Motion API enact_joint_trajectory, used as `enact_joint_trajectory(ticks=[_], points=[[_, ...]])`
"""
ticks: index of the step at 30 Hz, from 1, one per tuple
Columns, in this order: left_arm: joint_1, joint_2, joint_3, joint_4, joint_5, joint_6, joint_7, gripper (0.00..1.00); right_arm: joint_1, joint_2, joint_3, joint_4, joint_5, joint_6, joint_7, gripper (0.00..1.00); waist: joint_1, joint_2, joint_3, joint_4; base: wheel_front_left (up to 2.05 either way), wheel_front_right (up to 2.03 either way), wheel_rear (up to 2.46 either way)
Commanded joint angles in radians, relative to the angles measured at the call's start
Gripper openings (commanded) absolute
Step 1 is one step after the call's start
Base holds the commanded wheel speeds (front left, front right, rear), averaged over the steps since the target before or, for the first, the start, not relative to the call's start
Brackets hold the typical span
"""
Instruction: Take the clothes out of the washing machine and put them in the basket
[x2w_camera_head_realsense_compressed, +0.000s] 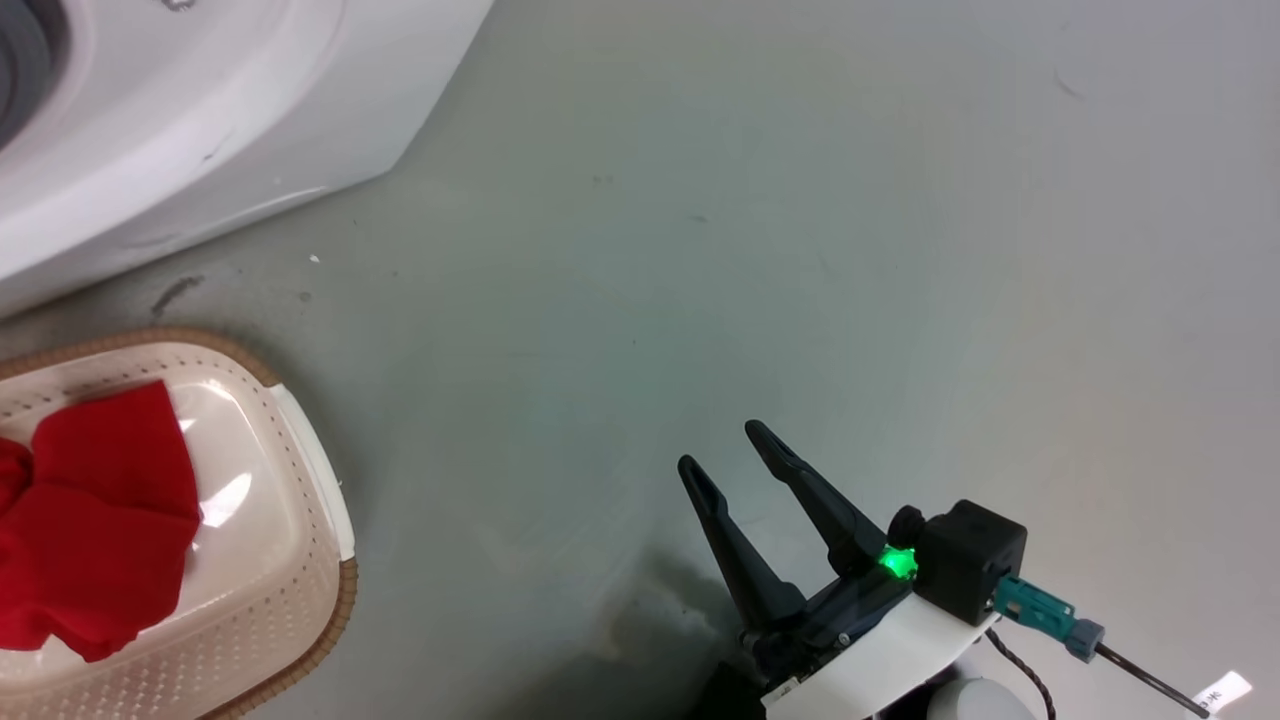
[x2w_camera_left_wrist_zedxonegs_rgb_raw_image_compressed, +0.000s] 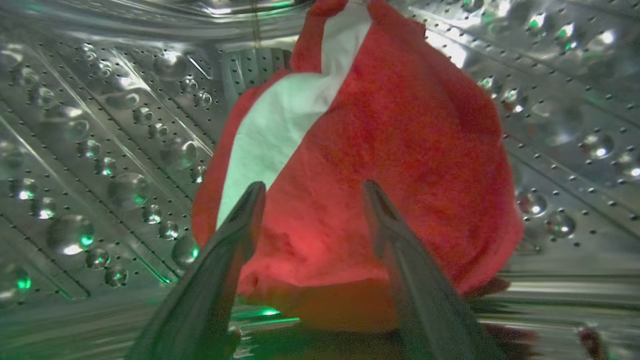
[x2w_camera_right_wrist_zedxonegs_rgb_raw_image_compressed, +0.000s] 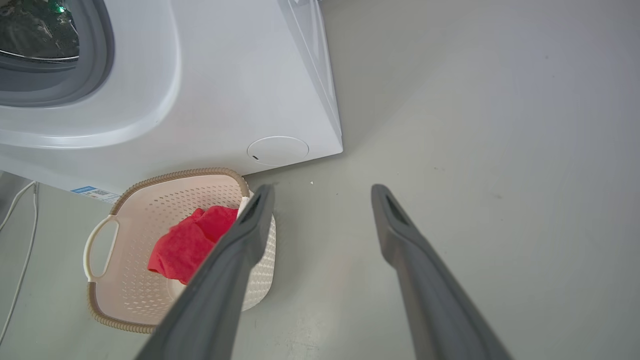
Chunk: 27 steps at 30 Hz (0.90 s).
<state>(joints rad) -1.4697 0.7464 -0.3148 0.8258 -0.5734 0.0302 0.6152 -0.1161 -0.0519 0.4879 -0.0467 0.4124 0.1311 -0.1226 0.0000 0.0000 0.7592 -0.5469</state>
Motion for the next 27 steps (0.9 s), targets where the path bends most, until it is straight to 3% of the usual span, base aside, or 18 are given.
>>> enact_joint_trajectory(ticks=[1,12,25,26,27], points=[[-0.014,-0.003,-0.016,0.003,0.018,0.006,0.015,1.0,0.009,0.003,-0.001,-0.008,0.006,-0.001,-0.006,1.0,0.0,0.0,0.028,0.0,0.0,0.0,0.0],[-0.063,-0.035,-0.05,0.065,0.039,0.035,0.04,1.0,0.07,0.003,-0.024,-0.045,-0.016,-0.001,0.006,1.0,0.0,0.0,0.063,0.013,0.0,0.0,0.0],[-0.039,-0.068,-0.077,0.156,0.012,-0.021,0.08,1.0,0.131,0.003,-0.005,-0.103,-0.065,-0.001,0.033,1.0,0.0,0.0,0.067,0.03,0.09,0.09,0.09],[-0.042,-0.067,-0.08,0.156,0.014,-0.025,0.073,0.44,0.135,0.003,-0.006,-0.108,-0.064,-0.001,0.031,1.0,0.0,0.0,0.068,0.031,0.1,0.1,0.1],[-0.047,-0.065,-0.082,0.156,0.017,-0.027,0.063,0.0,0.138,0.003,-0.007,-0.114,-0.064,-0.001,0.032,1.0,0.0,0.0,0.07,0.032,0.07,0.07,0.07]])
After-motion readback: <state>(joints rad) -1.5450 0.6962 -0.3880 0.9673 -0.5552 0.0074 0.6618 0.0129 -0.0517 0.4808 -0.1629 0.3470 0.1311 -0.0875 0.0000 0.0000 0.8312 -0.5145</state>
